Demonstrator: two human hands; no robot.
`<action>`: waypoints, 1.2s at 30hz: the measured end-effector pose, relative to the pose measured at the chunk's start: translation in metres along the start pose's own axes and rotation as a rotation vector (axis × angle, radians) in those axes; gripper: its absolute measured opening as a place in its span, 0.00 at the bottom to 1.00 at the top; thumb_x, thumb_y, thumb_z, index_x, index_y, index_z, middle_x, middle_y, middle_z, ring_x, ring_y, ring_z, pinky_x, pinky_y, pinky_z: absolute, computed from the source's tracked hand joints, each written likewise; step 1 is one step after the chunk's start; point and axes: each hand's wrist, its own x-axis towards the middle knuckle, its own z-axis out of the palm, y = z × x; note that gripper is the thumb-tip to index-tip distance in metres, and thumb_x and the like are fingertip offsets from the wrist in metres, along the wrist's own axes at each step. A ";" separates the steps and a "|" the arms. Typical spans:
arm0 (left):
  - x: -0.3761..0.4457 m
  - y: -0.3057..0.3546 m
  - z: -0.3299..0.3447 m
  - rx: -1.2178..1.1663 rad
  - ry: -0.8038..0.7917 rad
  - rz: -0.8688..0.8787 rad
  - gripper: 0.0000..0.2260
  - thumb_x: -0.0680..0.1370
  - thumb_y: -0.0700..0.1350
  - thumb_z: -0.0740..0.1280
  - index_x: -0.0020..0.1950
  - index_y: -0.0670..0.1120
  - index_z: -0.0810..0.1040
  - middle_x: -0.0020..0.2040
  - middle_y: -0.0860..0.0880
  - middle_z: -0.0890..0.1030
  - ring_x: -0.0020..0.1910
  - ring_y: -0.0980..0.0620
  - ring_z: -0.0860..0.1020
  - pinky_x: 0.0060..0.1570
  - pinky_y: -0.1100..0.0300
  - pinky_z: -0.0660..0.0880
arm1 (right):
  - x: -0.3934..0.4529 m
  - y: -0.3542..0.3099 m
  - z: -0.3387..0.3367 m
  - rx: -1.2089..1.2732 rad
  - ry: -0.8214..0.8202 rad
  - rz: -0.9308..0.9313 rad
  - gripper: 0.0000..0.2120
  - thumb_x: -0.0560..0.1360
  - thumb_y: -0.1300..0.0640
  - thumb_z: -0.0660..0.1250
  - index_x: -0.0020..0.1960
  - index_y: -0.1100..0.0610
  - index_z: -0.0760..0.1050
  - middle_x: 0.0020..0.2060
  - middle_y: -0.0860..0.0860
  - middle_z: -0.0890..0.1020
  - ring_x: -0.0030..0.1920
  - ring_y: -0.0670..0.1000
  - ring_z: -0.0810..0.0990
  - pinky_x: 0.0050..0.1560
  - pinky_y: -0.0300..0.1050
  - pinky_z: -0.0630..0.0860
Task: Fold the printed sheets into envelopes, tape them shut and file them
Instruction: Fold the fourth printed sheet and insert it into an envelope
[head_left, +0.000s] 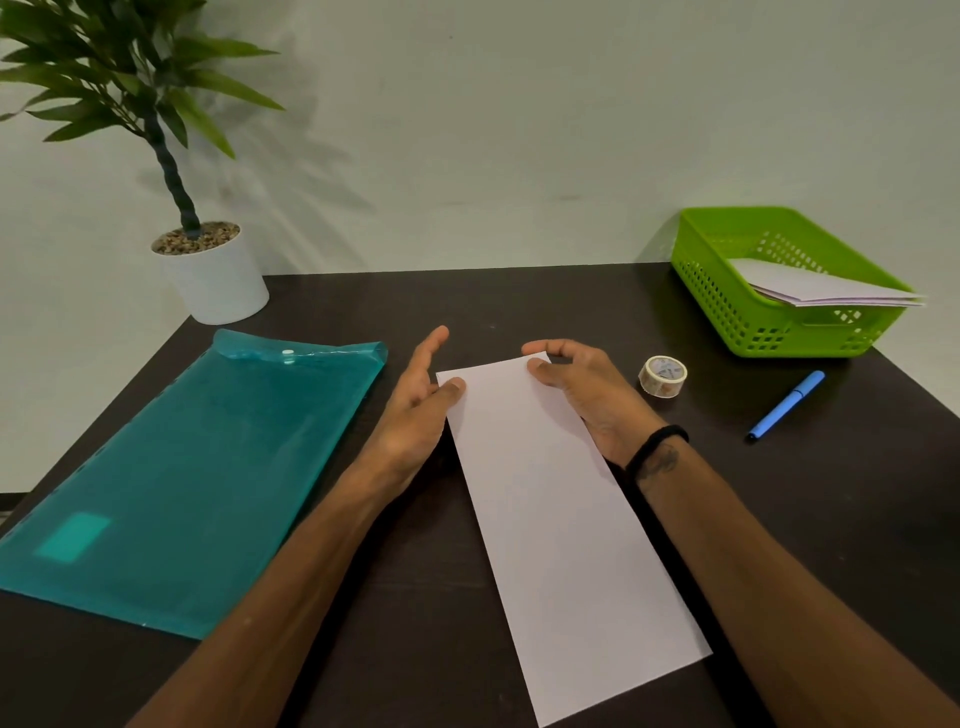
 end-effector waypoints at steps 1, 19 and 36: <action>-0.002 0.002 0.000 0.008 0.002 0.000 0.28 0.85 0.41 0.63 0.78 0.66 0.63 0.80 0.53 0.63 0.79 0.45 0.64 0.76 0.41 0.66 | 0.000 -0.001 0.000 -0.001 0.011 0.005 0.09 0.85 0.59 0.64 0.59 0.50 0.81 0.55 0.54 0.86 0.52 0.54 0.85 0.54 0.51 0.83; -0.012 0.013 0.005 0.192 0.018 0.066 0.29 0.72 0.66 0.73 0.69 0.77 0.65 0.74 0.48 0.74 0.64 0.44 0.80 0.58 0.42 0.82 | -0.004 0.005 -0.001 -0.044 -0.031 -0.096 0.17 0.70 0.55 0.83 0.54 0.54 0.80 0.49 0.54 0.87 0.42 0.52 0.88 0.41 0.48 0.86; -0.013 0.013 0.008 0.020 0.139 0.018 0.12 0.77 0.51 0.75 0.59 0.52 0.83 0.51 0.54 0.87 0.50 0.54 0.86 0.50 0.50 0.85 | -0.002 0.000 0.001 -0.063 -0.012 -0.023 0.14 0.81 0.45 0.70 0.54 0.56 0.81 0.49 0.55 0.87 0.44 0.53 0.85 0.45 0.48 0.83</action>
